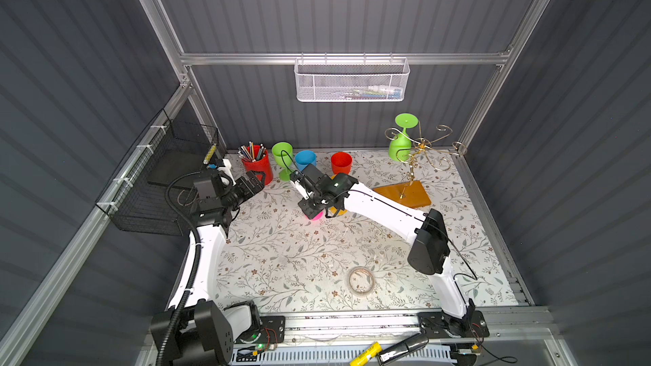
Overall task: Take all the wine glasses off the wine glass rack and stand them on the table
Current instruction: 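Rotate the pink glass upright with the right gripper, lowering it toward the table, then set the pink glass upright on the table and open the right gripper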
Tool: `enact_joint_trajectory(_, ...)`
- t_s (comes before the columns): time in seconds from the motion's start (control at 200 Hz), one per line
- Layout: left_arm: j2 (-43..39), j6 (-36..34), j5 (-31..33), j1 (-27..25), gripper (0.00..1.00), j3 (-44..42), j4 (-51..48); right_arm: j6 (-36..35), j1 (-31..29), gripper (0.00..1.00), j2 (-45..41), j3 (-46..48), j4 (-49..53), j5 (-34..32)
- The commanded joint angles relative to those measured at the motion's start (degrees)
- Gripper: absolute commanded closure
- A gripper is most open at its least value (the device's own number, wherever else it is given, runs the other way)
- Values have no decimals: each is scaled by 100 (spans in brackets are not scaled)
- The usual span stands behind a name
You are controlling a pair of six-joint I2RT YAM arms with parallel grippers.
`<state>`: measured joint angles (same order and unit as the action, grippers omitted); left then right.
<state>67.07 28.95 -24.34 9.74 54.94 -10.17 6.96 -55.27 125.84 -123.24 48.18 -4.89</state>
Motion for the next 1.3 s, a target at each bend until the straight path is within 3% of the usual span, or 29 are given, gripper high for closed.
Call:
enact_joint_trajectory(0.0,-34,7,-145,19,0,-45,95,-92,49,96,227,-188,50,119)
enact_joint_trajectory(0.405,-18,6,-136,19,0,-71,86,-175,121,90,581,-608,226,136)
enact_joint_trajectory(0.735,-44,-10,-146,19,0,-49,75,-217,121,63,574,-936,432,45)
enact_joint_trajectory(1.041,-123,-77,-164,19,0,-72,70,-204,82,51,284,-996,532,-49)
enact_joint_trajectory(1.291,-251,-139,-141,19,0,-110,69,-229,-11,34,-292,-500,224,-79)
